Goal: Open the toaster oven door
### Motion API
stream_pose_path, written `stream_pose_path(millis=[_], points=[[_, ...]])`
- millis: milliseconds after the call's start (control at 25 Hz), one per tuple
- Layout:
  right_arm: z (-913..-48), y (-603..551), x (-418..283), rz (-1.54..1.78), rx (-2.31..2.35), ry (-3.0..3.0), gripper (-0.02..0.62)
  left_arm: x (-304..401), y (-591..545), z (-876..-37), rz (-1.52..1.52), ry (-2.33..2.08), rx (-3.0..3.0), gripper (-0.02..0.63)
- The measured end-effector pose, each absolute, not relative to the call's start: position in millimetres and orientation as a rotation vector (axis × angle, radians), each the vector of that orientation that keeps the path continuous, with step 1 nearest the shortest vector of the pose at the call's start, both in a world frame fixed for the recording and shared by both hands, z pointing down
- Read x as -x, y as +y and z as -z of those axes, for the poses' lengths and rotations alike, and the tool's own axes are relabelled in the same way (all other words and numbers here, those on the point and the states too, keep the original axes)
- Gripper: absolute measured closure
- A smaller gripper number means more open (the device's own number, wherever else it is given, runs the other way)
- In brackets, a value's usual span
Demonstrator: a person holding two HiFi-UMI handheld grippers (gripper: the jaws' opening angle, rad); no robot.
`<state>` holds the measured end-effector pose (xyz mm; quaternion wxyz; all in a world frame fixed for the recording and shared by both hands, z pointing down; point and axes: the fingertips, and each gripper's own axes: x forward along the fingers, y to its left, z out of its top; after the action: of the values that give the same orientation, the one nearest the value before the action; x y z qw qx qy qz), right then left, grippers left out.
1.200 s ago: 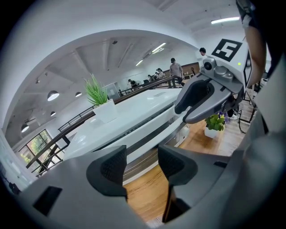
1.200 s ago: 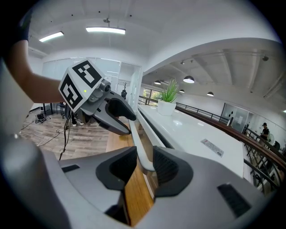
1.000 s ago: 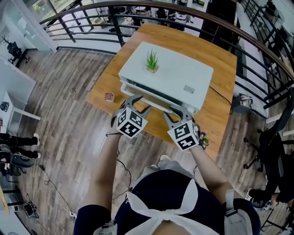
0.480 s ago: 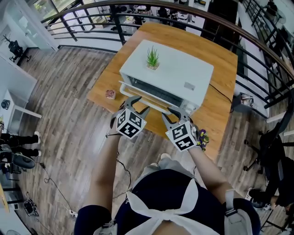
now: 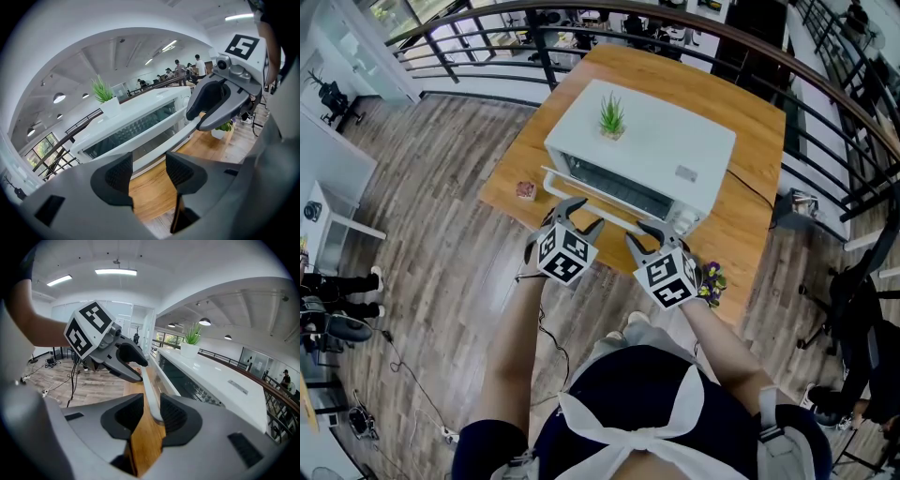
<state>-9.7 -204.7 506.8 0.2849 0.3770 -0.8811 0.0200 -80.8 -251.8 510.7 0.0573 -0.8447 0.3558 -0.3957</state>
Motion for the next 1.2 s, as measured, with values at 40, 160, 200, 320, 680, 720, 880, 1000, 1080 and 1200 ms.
stream_pose_path(millis=[40, 160, 200, 320, 680, 720, 880, 1000, 1080, 1200], points=[[-507.2, -204.0, 10.6, -0.056, -1.004, -2.357, 0.48, 81.3, -251.2, -511.0, 1.199, 1.079, 2.56, 0.382], [-506.6, -201.0, 13.3, -0.077, -0.979, -2.379, 0.467, 82.3, -249.0, -510.8, 1.194, 1.082, 2.558, 0.382], [-505.0, -200.3, 13.5, -0.08, -0.975, -2.392, 0.465, 82.7, -248.2, -511.1, 1.192, 1.085, 2.557, 0.382], [-497.4, -199.6, 9.1, -0.058, -0.996, -2.411, 0.473, 83.9, -246.1, -512.8, 1.187, 1.087, 2.555, 0.382], [-488.7, -207.7, -13.3, -0.027, -1.074, -2.383, 0.482, 88.2, -238.5, -519.3, 1.189, 1.088, 2.558, 0.382], [-489.3, -207.4, -14.6, -0.026, -1.076, -2.377, 0.483, 88.8, -237.3, -519.7, 1.189, 1.088, 2.559, 0.382], [-493.4, -205.1, -18.1, -0.024, -1.071, -2.358, 0.483, 90.8, -233.2, -521.6, 1.195, 1.086, 2.559, 0.382], [-498.0, -203.9, -21.2, -0.024, -1.063, -2.346, 0.482, 92.9, -230.8, -524.5, 1.199, 1.086, 2.559, 0.382], [-500.4, -203.0, -23.7, -0.021, -1.058, -2.339, 0.482, 94.4, -228.8, -526.3, 1.202, 1.085, 2.56, 0.382], [-501.8, -199.9, -25.1, -0.032, -1.044, -2.34, 0.482, 95.9, -225.5, -528.0, 1.206, 1.083, 2.563, 0.382]])
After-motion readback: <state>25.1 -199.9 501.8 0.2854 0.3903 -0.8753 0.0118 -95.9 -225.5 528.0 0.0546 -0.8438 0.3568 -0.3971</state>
